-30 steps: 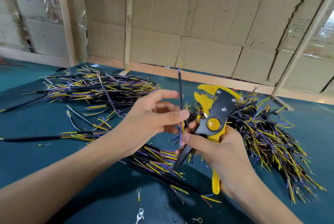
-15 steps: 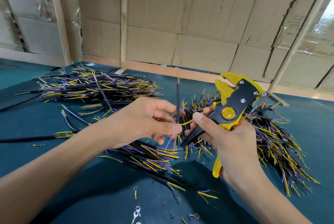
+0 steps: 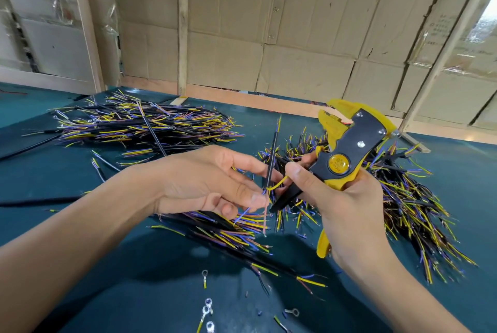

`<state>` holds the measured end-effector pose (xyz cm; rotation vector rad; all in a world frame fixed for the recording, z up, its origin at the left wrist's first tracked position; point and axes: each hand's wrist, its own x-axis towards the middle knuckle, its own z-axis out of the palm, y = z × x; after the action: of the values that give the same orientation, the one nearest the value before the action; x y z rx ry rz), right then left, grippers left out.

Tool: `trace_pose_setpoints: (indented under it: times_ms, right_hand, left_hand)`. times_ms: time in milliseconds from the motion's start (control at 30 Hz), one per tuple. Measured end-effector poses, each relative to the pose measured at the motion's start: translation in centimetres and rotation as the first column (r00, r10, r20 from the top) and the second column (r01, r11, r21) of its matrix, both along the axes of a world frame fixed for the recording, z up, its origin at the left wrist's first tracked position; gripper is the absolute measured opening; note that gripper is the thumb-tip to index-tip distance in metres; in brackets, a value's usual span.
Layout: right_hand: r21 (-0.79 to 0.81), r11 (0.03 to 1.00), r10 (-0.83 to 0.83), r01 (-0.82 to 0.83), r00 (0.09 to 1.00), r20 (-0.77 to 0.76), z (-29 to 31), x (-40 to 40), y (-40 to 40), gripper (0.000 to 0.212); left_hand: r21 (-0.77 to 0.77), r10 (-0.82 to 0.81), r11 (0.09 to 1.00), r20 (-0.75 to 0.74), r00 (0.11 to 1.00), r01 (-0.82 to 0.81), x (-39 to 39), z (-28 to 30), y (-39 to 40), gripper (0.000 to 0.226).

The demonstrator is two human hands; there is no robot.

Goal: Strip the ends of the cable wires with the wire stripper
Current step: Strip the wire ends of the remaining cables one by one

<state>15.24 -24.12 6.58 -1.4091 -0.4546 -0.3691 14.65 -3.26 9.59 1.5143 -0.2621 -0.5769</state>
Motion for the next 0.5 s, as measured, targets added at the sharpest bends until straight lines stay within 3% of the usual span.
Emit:
trace_pose_setpoints:
  times_ms: [133, 300, 500]
  right_hand:
    - [0.046, 0.999, 0.013, -0.012, 1.000, -0.010, 0.0, 0.1, 0.0, 0.007]
    - [0.018, 0.999, 0.044, -0.042, 0.994, -0.098, -0.3, 0.4, -0.3, 0.012]
    - [0.024, 0.957, 0.288, -0.288, 0.941, -0.176, -0.8, -0.4, 0.6, 0.017]
  left_hand:
    - [-0.012, 0.062, 0.998, 0.015, 0.998, -0.061, -0.1, 0.2, -0.7, 0.028]
    - [-0.267, 0.282, 0.923, -0.019, 0.959, -0.277, 0.2, 0.6, -0.8, 0.021]
    - [-0.518, 0.418, 0.770, -0.029, 0.908, -0.371, 0.1, 1.1, -0.9, 0.014]
